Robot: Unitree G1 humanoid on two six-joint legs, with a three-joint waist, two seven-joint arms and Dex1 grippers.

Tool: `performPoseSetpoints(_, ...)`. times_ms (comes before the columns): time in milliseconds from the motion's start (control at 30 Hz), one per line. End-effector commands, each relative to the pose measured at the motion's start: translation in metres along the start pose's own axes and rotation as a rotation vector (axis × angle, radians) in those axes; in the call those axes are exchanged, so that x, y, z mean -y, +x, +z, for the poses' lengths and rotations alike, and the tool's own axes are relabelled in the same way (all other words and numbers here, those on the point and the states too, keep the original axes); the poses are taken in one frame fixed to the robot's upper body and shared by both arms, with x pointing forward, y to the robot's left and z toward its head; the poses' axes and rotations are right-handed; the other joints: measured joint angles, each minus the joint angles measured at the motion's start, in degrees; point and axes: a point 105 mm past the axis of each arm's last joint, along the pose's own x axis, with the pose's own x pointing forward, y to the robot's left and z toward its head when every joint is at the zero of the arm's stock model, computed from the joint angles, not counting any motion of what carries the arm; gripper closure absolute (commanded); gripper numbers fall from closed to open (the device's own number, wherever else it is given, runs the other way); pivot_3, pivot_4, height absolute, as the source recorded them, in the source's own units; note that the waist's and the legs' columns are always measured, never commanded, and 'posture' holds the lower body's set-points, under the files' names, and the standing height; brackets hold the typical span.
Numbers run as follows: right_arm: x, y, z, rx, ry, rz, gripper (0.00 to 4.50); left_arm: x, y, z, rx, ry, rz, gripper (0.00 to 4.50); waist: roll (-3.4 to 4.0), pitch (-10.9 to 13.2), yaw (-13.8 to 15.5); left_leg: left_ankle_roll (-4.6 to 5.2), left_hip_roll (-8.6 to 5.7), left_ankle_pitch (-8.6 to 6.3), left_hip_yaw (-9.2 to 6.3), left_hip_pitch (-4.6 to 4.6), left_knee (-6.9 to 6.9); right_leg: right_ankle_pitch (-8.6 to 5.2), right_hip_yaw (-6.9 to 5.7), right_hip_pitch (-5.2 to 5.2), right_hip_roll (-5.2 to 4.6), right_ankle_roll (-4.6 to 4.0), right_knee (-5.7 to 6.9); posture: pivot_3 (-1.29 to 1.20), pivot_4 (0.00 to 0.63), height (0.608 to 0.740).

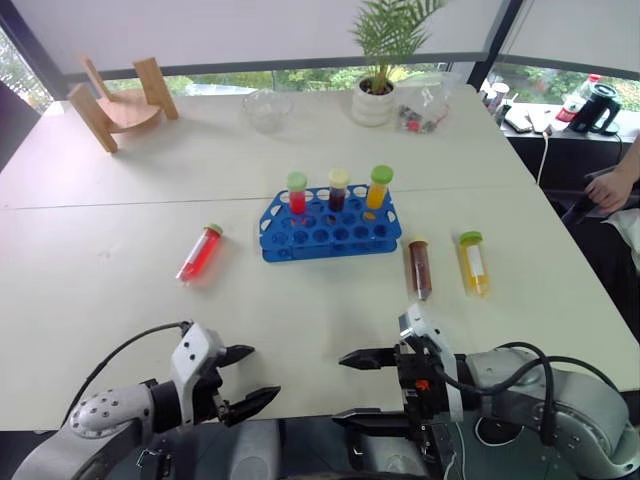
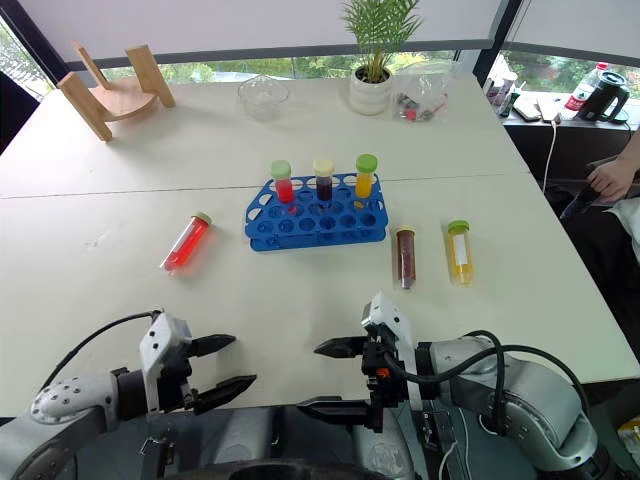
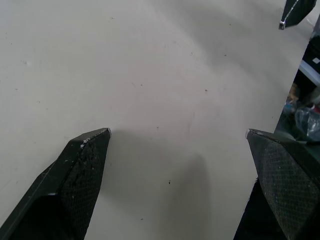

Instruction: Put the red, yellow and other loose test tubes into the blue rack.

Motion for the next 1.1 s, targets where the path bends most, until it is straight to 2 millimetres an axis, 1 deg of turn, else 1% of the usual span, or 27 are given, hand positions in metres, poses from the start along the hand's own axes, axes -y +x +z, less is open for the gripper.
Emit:
performPoseSetpoints(33, -0.003, -0.002, 0.006, 0.015, -0.020, 0.016, 0.00, -0.001, 0.002, 0.009, 0.033, 0.019, 0.008, 0.02, -0.01, 0.0, 0.0, 0.00, 0.00, 0.00, -0.01, 0.00, 0.01, 0.00, 0.00, 0.01, 0.00, 0.00, 0.00, 0.00, 0.150, 0.740)
performPoseSetpoints(267, -0.001, -0.002, 0.006, 0.018, -0.023, 0.006, 0.00, -0.007, 0.001, 0.010, 0.033, 0.020, 0.024, 0.02, -0.01, 0.0, -0.1, 0.00, 0.00, 0.00, -0.01, 0.00, 0.00, 0.00, 0.00, 0.00, 0.03, 0.00, 0.01, 0.00, 0.150, 0.740)
performPoseSetpoints(500, 0.005, -0.005, 0.008, 0.011, -0.039, -0.022, 0.00, -0.013, 0.006, 0.011, 0.041, 0.030, 0.027, 0.02, -0.01, 0.0, 0.0, 0.00, 0.00, 0.00, -0.01, 0.00, 0.03, 0.00, 0.00, 0.02, 0.02, 0.01, 0.01, 0.00, 0.150, 0.740)
performPoseSetpoints(633, 0.012, -0.012, 0.010, -0.004, -0.058, -0.047, 0.00, -0.018, 0.010, 0.017, 0.065, 0.043, 0.033, 0.02, -0.01, 0.0, 0.0, 0.00, 0.00, 0.00, -0.02, 0.00, 0.04, 0.01, 0.00, 0.02, 0.03, 0.01, 0.02, 0.00, 0.150, 0.740)
performPoseSetpoints(733, 0.016, -0.020, 0.019, 0.007, -0.082, -0.070, 0.00, -0.018, 0.012, 0.023, 0.099, 0.032, 0.003, 0.02, 0.00, 0.0, 0.0, 0.00, 0.00, 0.00, -0.02, 0.00, 0.04, 0.01, 0.00, 0.02, 0.04, 0.02, 0.03, 0.00, 0.150, 0.740)
performPoseSetpoints(833, 0.016, -0.030, 0.028, 0.014, -0.090, -0.098, 0.00, -0.016, 0.016, 0.023, 0.096, 0.022, -0.030, 0.02, -0.01, 0.0, 0.0, 0.00, 0.00, 0.00, -0.02, 0.00, 0.03, 0.02, -0.01, 0.03, 0.04, 0.02, 0.03, 0.00, 0.150, 0.740)
performPoseSetpoints(900, 0.024, -0.045, 0.043, 0.016, -0.076, -0.169, 0.00, -0.029, 0.018, 0.030, 0.088, 0.058, 0.020, 0.02, 0.01, 0.0, 0.0, 0.01, 0.00, 0.00, -0.02, 0.00, 0.03, 0.02, -0.01, 0.03, 0.04, 0.03, 0.03, 0.00, 0.150, 0.740)
performPoseSetpoints(967, 0.031, -0.067, 0.059, -0.005, -0.050, -0.241, 0.00, -0.043, 0.017, 0.043, 0.083, 0.083, 0.065, 0.02, 0.07, 0.1, 0.1, 0.01, -0.01, 0.01, -0.02, 0.00, 0.08, 0.03, 0.00, 0.02, 0.03, 0.03, 0.11, 0.00, 0.150, 0.740)
performPoseSetpoints(1000, 0.032, -0.074, 0.064, -0.013, -0.035, -0.256, 0.00, -0.046, 0.016, 0.048, 0.081, 0.085, 0.071, 0.02, 0.03, 0.1, 0.1, 0.01, -0.02, 0.01, -0.02, 0.00, 0.17, 0.04, 0.00, 0.03, 0.03, 0.02, 0.16, 0.00, 0.150, 0.740)
performPoseSetpoints(1033, 0.034, -0.088, 0.081, 0.016, -0.036, -0.273, 0.00, -0.047, 0.014, 0.061, 0.086, 0.095, 0.038, 0.02, -0.02, 0.0, 0.0, 0.01, -0.02, 0.01, -0.04, 0.01, 0.17, 0.07, 0.00, 0.06, 0.04, -0.01, 0.16, 0.00, 0.150, 0.740)
performPoseSetpoints(1067, 0.044, -0.108, 0.100, 0.028, -0.057, -0.344, 0.00, -0.042, 0.010, 0.079, 0.088, 0.138, -0.032, 0.02, -0.03, 0.1, 0.0, 0.01, -0.02, 0.01, -0.04, 0.05, 0.18, 0.07, 0.00, 0.11, 0.04, -0.01, 0.16, 0.00, 0.150, 0.740)
performPoseSetpoints(1100, 0.063, -0.131, 0.116, 0.004, -0.109, -0.481, 0.00, -0.035, 0.008, 0.097, 0.092, 0.204, -0.103, 0.02, -0.01, 0.2, -0.1, 0.01, -0.02, 0.01, -0.03, 0.06, 0.20, 0.07, 0.00, 0.10, 0.05, -0.01, 0.17, 0.00, 0.150, 0.740)
